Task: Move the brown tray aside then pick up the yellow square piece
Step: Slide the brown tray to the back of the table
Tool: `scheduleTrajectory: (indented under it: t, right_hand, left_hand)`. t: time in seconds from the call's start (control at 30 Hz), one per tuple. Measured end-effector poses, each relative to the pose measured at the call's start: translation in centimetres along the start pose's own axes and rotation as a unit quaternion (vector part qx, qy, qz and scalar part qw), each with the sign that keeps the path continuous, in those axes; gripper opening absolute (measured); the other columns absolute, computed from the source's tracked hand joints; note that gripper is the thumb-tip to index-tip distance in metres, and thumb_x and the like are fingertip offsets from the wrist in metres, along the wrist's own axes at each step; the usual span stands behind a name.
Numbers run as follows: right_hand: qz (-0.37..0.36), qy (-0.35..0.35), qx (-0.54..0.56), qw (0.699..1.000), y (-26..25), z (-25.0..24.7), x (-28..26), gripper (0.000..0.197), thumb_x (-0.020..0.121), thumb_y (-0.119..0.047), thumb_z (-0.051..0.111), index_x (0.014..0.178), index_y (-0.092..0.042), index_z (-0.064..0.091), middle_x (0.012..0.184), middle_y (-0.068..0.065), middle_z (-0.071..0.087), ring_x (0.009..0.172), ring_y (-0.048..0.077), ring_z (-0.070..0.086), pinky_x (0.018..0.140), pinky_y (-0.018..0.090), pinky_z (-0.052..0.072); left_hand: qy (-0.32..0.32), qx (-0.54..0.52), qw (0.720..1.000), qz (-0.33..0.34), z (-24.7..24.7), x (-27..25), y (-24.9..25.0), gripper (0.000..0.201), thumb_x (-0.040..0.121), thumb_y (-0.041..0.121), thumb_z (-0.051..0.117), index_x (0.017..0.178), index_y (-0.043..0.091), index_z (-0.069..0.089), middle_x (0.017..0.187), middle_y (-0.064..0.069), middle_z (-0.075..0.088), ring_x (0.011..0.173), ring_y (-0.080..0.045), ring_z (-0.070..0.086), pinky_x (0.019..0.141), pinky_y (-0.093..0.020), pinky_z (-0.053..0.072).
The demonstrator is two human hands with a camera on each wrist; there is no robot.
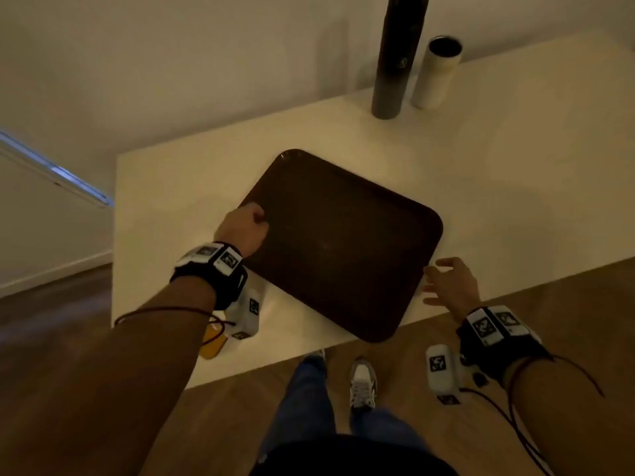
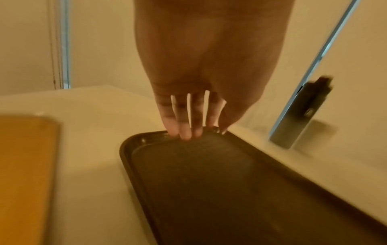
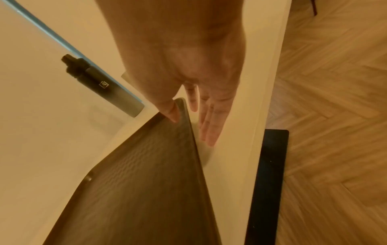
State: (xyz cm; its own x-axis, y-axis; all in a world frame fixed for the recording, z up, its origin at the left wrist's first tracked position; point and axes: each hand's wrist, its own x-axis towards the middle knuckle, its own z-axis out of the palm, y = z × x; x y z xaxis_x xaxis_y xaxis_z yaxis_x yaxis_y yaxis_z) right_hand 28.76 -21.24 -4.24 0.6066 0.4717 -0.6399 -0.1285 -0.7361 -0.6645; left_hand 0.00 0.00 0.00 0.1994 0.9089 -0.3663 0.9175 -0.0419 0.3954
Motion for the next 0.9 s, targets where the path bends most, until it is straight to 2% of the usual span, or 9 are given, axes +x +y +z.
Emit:
scheduleTrajectory:
  t: [0.07,0.17,0.3,0.43,0.53,0.63,0.77,0.83,0.9]
  right_hand:
    - [0.016,0.018,0.02,0.999,-0.2,0.4,0.5,0.034,0.089,-0.023,0.061,0.119,-0.009,0.053,0.104,0.018,0.066,0.086,0.029,0.068,0.07,0.044,0.06]
    - [0.051,0.029,0.041,0.997,0.0,1.3,0.7,0.027,0.088,-0.016,0.06,0.113,-0.008,0.056,0.096,0.018,0.068,0.085,0.031,0.068,0.071,0.045,0.06]
    - [0.049,0.063,0.01,0.997,0.2,2.3,1.7,0.02,0.086,-0.009,0.056,0.105,-0.007,0.06,0.096,0.019,0.069,0.079,0.031,0.071,0.061,0.039,0.06]
    - [0.035,0.072,0.0,0.997,-0.7,3.0,2.8,0.014,0.088,-0.009,0.055,0.1,-0.009,0.062,0.095,0.017,0.07,0.078,0.029,0.071,0.062,0.039,0.06]
    - [0.024,0.067,0.003,0.997,-2.6,3.5,3.9,0.017,0.089,-0.006,0.052,0.103,-0.008,0.062,0.093,0.014,0.07,0.076,0.025,0.069,0.061,0.035,0.057]
    - [0.006,0.071,-0.006,0.997,-4.4,4.3,5.4,0.023,0.088,-0.004,0.05,0.107,-0.007,0.063,0.091,0.011,0.07,0.077,0.026,0.069,0.069,0.038,0.059]
    - [-0.038,0.073,-0.013,0.997,-7.4,5.9,7.8,0.024,0.086,-0.011,0.055,0.109,-0.015,0.063,0.093,0.008,0.072,0.085,0.029,0.071,0.081,0.049,0.059]
    - [-0.065,0.068,-0.021,0.995,-9.3,6.8,8.9,0.027,0.087,-0.013,0.057,0.113,-0.016,0.063,0.102,0.007,0.07,0.088,0.026,0.067,0.081,0.044,0.058]
    - [-0.085,0.061,-0.034,0.994,-11.5,7.6,10.0,0.034,0.087,-0.005,0.054,0.119,-0.013,0.063,0.108,0.005,0.066,0.092,0.023,0.063,0.076,0.035,0.052]
  left_hand:
    - [-0.01,0.039,0.999,-0.023,-0.7,2.4,-0.6,0.051,0.089,0.023,0.051,0.139,0.012,0.046,0.138,-0.018,0.052,0.124,-0.038,0.052,0.099,-0.043,0.044]
    - [-0.02,0.087,0.995,-0.051,-1.2,6.0,-1.8,0.055,0.089,0.023,0.049,0.142,0.013,0.041,0.142,-0.02,0.043,0.126,-0.043,0.047,0.101,-0.05,0.044]
    - [-0.033,0.117,0.99,-0.065,-1.0,9.8,-2.2,0.049,0.091,0.025,0.048,0.139,0.012,0.045,0.143,-0.021,0.045,0.127,-0.044,0.046,0.104,-0.052,0.04]
    - [-0.036,0.081,0.995,-0.043,-0.7,12.8,-2.0,0.045,0.093,0.021,0.044,0.136,0.008,0.045,0.139,-0.025,0.047,0.123,-0.045,0.049,0.101,-0.05,0.043]
    - [-0.023,0.064,0.997,-0.034,-0.8,14.3,-2.6,0.041,0.094,0.015,0.041,0.133,0.003,0.045,0.134,-0.027,0.051,0.118,-0.045,0.053,0.091,-0.046,0.043]
    - [-0.022,0.059,0.997,-0.04,-1.1,15.4,-3.9,0.037,0.092,0.009,0.042,0.128,0.002,0.049,0.125,-0.028,0.059,0.107,-0.045,0.059,0.079,-0.043,0.044]
    - [-0.004,0.04,0.997,-0.064,-2.0,16.3,-5.6,0.036,0.089,0.008,0.042,0.123,0.005,0.052,0.118,-0.028,0.063,0.1,-0.046,0.062,0.081,-0.048,0.05]
    - [0.004,0.022,0.996,-0.084,-2.4,16.6,-6.4,0.036,0.088,0.011,0.043,0.122,0.008,0.053,0.116,-0.027,0.064,0.099,-0.046,0.062,0.081,-0.048,0.051]
    - [0.012,0.001,0.995,-0.103,-2.7,16.9,-7.1,0.041,0.087,0.011,0.043,0.128,0.012,0.051,0.118,-0.027,0.064,0.1,-0.047,0.062,0.08,-0.046,0.05]
